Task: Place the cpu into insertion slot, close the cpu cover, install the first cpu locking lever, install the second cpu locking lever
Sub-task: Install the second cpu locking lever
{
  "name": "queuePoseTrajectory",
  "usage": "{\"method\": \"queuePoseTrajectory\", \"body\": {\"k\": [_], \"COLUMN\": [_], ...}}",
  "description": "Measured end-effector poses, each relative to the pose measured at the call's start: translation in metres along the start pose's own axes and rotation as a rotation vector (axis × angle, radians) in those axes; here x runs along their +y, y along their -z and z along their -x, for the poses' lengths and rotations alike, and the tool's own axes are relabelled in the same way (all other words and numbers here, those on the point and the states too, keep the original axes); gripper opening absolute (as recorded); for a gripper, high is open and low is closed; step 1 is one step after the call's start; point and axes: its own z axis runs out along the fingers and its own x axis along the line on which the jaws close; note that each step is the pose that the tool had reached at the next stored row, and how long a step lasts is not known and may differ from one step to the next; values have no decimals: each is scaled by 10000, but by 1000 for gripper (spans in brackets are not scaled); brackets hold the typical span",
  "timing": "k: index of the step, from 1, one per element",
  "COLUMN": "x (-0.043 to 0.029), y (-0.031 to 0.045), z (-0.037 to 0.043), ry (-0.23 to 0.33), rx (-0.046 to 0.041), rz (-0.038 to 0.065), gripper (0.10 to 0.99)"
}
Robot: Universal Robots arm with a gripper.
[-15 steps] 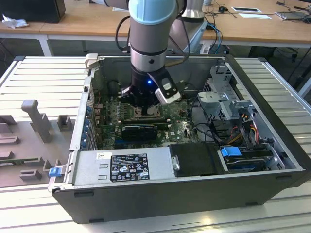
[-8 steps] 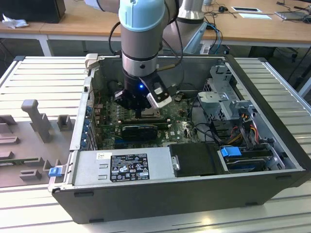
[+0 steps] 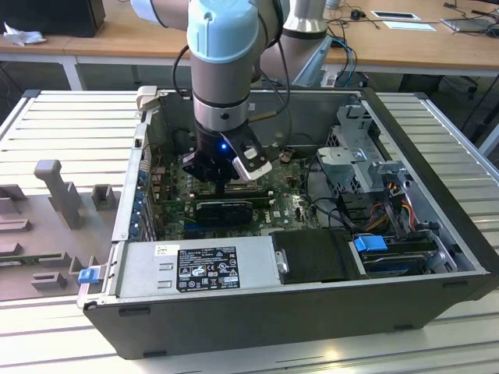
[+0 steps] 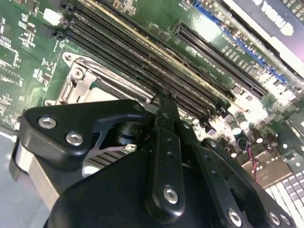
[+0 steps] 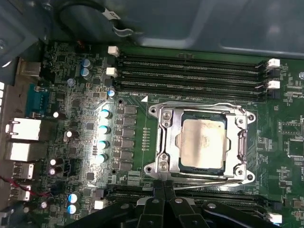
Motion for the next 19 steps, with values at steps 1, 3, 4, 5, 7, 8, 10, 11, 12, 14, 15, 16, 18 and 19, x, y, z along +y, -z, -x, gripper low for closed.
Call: {"method": "queuePoseTrajectory", "body": {"k": [1,3,4,5,7,8,10,11,12,14,15,16,18,19], "x": [-14,-37,-55,-62,-91,-95,-102,-104,-108,-118,-123,-123,-124,-124], "y": [-10,-13,-14,-13,-15,-22,-40,-47,-56,-65,-72,-76,-90,-96], "z": [-9,-13,-18,-24,-50,-61,-72,-77,-86,-102,-117,-120,-122,-124], "ry": [1,4,2,2,0,0,4,2,1,4,6,6,6,5], "rx": [-33,-54,-68,-76,-109,-117,-127,-142,-162,-179,-191,-198,-212,-220], "rz": [22,146,293,404,731,744,812,928,1092,1192,1246,1288,1397,1438], "gripper": [106,106,106,106,106,106,106,106,106,106,106,106,106,106]}}
